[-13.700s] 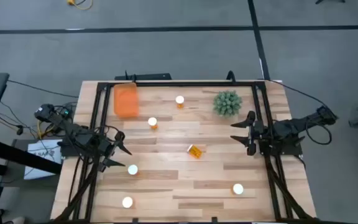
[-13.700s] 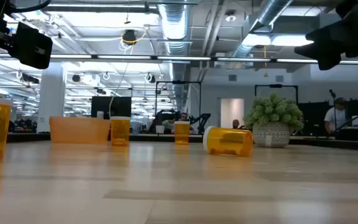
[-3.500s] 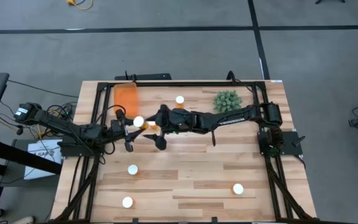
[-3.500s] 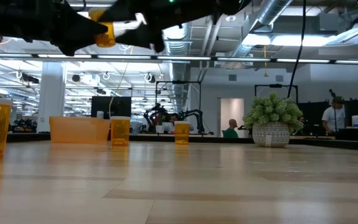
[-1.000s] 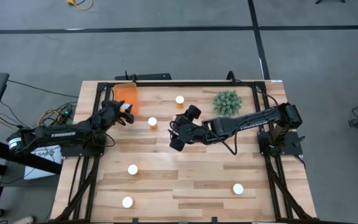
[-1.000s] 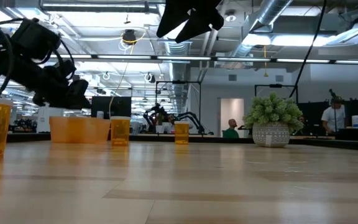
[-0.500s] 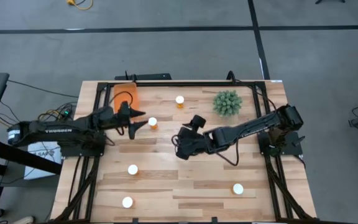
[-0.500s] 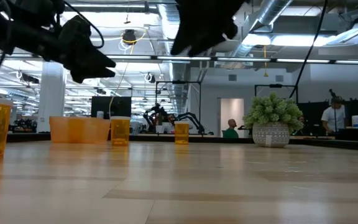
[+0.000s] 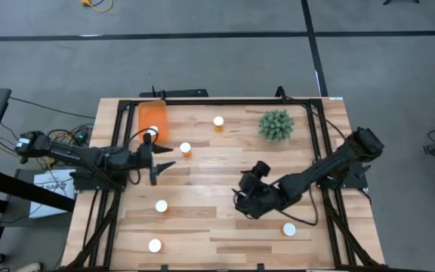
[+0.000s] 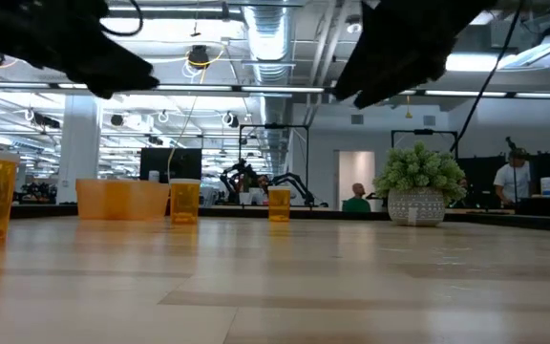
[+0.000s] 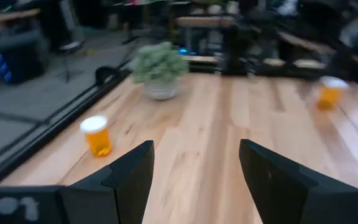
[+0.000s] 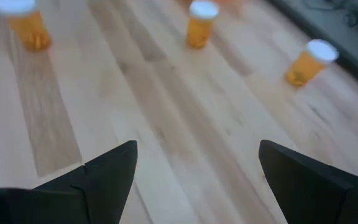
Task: Pick and place pill bottles into a basket
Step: Put the orange pill bottle into the orange container
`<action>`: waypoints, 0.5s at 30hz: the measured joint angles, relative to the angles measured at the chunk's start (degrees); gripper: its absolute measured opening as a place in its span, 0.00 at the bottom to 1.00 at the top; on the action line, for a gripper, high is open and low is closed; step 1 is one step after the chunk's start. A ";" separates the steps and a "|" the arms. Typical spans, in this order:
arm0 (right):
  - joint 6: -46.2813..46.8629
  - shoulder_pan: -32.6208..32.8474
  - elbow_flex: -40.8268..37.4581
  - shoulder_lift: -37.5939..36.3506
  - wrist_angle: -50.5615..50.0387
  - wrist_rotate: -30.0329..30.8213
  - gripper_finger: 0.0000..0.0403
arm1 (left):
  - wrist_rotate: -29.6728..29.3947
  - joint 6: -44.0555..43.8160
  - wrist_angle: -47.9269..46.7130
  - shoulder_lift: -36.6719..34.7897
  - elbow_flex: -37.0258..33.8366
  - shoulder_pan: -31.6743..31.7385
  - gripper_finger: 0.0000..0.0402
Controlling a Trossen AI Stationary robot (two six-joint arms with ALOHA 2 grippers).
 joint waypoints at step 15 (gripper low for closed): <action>12.28 3.38 -3.26 -5.28 0.13 8.51 0.82 | 6.91 3.67 -13.72 -30.73 -6.02 -8.73 0.56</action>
